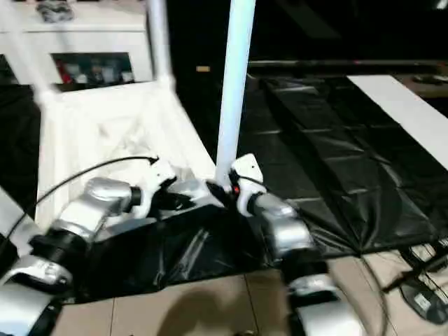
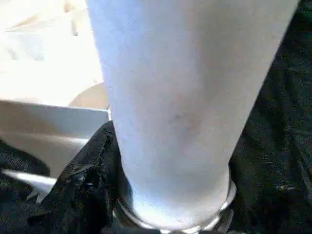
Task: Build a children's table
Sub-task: Rotate leg to tighten
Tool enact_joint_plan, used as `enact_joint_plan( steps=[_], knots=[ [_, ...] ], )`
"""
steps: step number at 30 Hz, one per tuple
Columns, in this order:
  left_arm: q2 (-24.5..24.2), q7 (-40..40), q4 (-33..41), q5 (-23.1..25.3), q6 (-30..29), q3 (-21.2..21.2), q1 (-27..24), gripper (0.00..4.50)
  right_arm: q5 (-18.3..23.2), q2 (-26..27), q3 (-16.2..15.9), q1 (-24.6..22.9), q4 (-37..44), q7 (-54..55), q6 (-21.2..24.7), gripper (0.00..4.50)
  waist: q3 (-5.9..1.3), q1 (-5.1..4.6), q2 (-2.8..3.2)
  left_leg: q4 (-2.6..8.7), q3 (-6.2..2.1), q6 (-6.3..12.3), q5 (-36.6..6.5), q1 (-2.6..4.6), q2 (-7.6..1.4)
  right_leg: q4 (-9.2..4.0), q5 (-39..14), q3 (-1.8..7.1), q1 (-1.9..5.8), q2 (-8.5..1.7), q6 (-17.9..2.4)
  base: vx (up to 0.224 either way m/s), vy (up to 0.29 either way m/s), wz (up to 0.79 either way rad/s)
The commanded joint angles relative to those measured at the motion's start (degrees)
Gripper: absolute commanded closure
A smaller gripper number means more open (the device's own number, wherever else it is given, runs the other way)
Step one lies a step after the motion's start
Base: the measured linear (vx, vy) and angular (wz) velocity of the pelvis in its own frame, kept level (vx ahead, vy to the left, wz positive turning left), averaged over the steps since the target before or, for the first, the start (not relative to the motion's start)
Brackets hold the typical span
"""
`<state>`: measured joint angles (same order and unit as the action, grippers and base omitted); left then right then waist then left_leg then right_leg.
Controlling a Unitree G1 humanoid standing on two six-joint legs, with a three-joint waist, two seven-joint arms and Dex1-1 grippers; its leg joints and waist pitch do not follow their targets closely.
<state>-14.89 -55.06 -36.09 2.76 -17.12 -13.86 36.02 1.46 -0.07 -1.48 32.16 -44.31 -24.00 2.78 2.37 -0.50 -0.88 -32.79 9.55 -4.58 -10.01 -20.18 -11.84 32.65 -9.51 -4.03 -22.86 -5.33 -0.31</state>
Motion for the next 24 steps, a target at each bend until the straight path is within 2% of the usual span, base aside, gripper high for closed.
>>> enact_joint_plan(
  steps=[1,2,4,6,7,8,9,10,11,12,13,14,15,17,18,19,21,24],
  knots=[
    [5.7,-0.17,2.23,-1.11,0.22,-3.44,-0.06,4.5,-0.82,5.82,-4.68,0.41,-1.75,-1.56,-1.52,1.45,-2.34,-0.6,0.77,4.3,-0.97,-0.97,-30.6,0.89,-0.36,-6.3,-37.29,0.19,0.86,-2.11,-3.97,0.0,0.0,0.0],
    [5.18,-0.85,2.33,-1.19,0.5,-3.47,-0.26,4.5,-0.02,5.23,-4.19,0.5,-1.1,-3.01,-2.53,1.1,-2.32,-0.88,0.87,4.36,-1.02,-0.8,-31.81,1.07,-0.41,-6.52,-36.98,0.01,0.81,-2.04,-3.89,0.0,0.0,0.0],
    [4.73,-1.34,2.36,-1.24,0.7,-3.44,-0.39,4.5,0.64,4.68,-3.73,0.55,-0.65,-4.07,-2.92,1.1,-2.45,-0.98,0.91,4.52,-1.02,-0.5,-31.54,0.92,-0.52,-6.34,-34.72,0.2,1.01,-2.09,-4.71,0.0,0.0,0.0],
    [3.88,-2.12,2.24,-1.21,1.69,-3.4,-0.54,4.5,1.06,3.24,-3.66,0.49,0.02,-6.51,-3.29,0.83,-2.51,-0.98,0.88,4.66,-0.86,-0.13,-30.45,0.63,-0.63,-5.97,-31.85,0.64,1.1,-2.16,-6.07,0.0,0.0,0.0],
    [2.23,-4.13,2.5,-1.31,2.73,-3.25,-0.98,4.5,1.54,0.39,-3.98,0.07,1.32,-11.34,-3.16,0.69,-2.58,-0.81,0.94,4.71,-0.76,0.13,-29.81,0.54,-0.69,-5.74,-30.16,0.86,1.25,-2.14,-6.84,0.0,0.0,0.0],
    [1.38,-5.26,2.6,-1.31,3.73,-3.29,-1.18,4.5,1.82,-1.03,-4.25,-0.15,1.89,-14.02,-3.02,0.69,-2.78,-0.59,0.8,4.63,-0.53,0.77,-28.24,0.3,-0.77,-5.38,-27.16,1.24,1.53,-2.15,-7.86,0.0,0.0,0.0],
    [-0.07,-7.12,3.14,-1.67,3.72,-3.21,-1.59,4.5,1.99,-3.64,-5.14,-0.67,3.0,-19.07,-2.79,0.69,-2.95,-0.41,0.97,4.64,-0.26,1.16,-25.77,0.1,-0.92,-4.76,-22.87,1.67,1.63,-2.19,-9.56,0.0,0.0,0.0],
    [-0.89,-8.17,3.3,-1.71,4.09,-3.31,-1.74,4.5,1.94,-5.02,-5.72,-0.92,3.44,-21.63,-2.94,0.69,-3.15,-0.25,0.83,4.57,-0.2,1.54,-24.31,-0.04,-0.96,-4.48,-20.55,1.71,1.91,-2.12,-10.36,0.0,0.0,0.0],
    [-1.79,-9.43,3.38,-1.67,5.08,-3.57,-1.88,4.5,1.85,-6.36,-6.25,-1.11,3.75,-23.89,-3.08,0.69,-3.32,-0.07,0.65,4.3,0.23,2.52,-21.07,-0.27,-0.96,-3.92,-15.68,1.95,2.02,-2.06,-12.18,0.0,0.0,0.0],
    [-2.24,-10.27,3.41,-1.82,5.26,-3.62,-1.99,4.5,2.2,-6.98,-6.35,-1.18,3.97,-25.43,-2.81,0.69,-3.32,-0.03,0.66,4.18,0.46,2.95,-19.97,-0.22,-0.96,-3.73,-14.41,2.04,1.96,-2.07,-12.83,0.054,-0.024,0.1],
    [-3.87,-14.13,3.73,-2.67,6.94,-3.83,-2.57,4.5,2.67,-9.43,-7.25,-1.33,4.3,-30.94,-3.18,0.69,-3.24,0.26,0.68,3.98,0.74,3.62,-19.5,0.18,-0.98,-3.9,-15.08,2.09,1.68,-2.16,-13.49,0.058,-0.037,0.13],
    [-4.62,-16.22,3.98,-3.22,7.84,-3.9,-2.91,4.5,2.78,-10.63,-7.8,-1.38,4.36,-33.62,-3.62,0.69,-3.44,0.54,0.57,3.7,0.83,4.09,-18.24,0.04,-0.96,-3.61,-14.69,2.14,1.97,-2.14,-13.82,0.058,-0.037,0.13],
    [-5.42,-17.77,4.06,-3.42,7.63,-4.07,-3.05,4.5,2.94,-11.82,-8.4,-1.36,4.27,-36.69,-3.89,0.69,-3.56,0.99,0.69,3.65,0.84,4.54,-15.37,-0.38,-1.15,-2.96,-11.59,2.18,2.29,-2.2,-14.54,0.067,-0.039,0.08],
    [-6.26,-19.17,3.95,-3.2,8.59,-4.53,-3.1,4.5,2.82,-12.87,-8.99,-1.2,3.96,-39.07,-4.37,0.69,-3.54,1.57,0.88,3.45,1.08,4.88,-12.63,-0.26,-1.38,-2.21,-6.59,2.16,2.19,-1.98,-16.15,0.066,-0.038,0.05],
    [-6.8,-20.08,3.75,-3.06,9.1,-4.79,-3.09,4.5,2.77,-13.46,-9.31,-0.99,3.66,-40.56,-4.65,0.69,-3.74,1.9,0.87,3.32,1.1,5.04,-10.57,-0.51,-1.34,-1.69,-4.03,2.02,2.73,-1.99,-16.6,0.053,-0.03,0.01],
    [-7.3,-21.06,3.65,-3.1,9.16,-4.95,-3.1,4.5,2.9,-13.99,-9.55,-0.71,3.26,-42.19,-4.9,0.69,-3.79,2.06,0.68,3.23,1.21,5.26,-9.8,-0.4,-1.35,-1.58,-2.97,2.02,2.71,-1.94,-16.8,0.0,0.0,0.0],
    [-7.3,-21.06,3.65,-3.1,9.16,-4.95,-3.1,4.5,2.9,-13.99,-9.55,-0.71,3.26,-42.19,-4.9,0.69,-3.78,2.48,0.84,3.17,1.26,5.57,-8.2,-0.3,-1.41,-1.27,-1.05,2.02,2.76,-1.96,-17.38,0.0,0.0,0.0],
    [-8.38,-24.48,3.19,-3.58,10.26,-5.24,-2.9,4.5,3.49,-14.94,-9.89,0.33,2.39,-47.18,-4.65,1.03,-3.66,2.65,0.64,3.28,1.28,5.19,-9.45,-0.25,-1.44,-1.47,-3.45,1.97,2.78,-2.0,-17.12,0.0,0.0,0.0]
  ],
)
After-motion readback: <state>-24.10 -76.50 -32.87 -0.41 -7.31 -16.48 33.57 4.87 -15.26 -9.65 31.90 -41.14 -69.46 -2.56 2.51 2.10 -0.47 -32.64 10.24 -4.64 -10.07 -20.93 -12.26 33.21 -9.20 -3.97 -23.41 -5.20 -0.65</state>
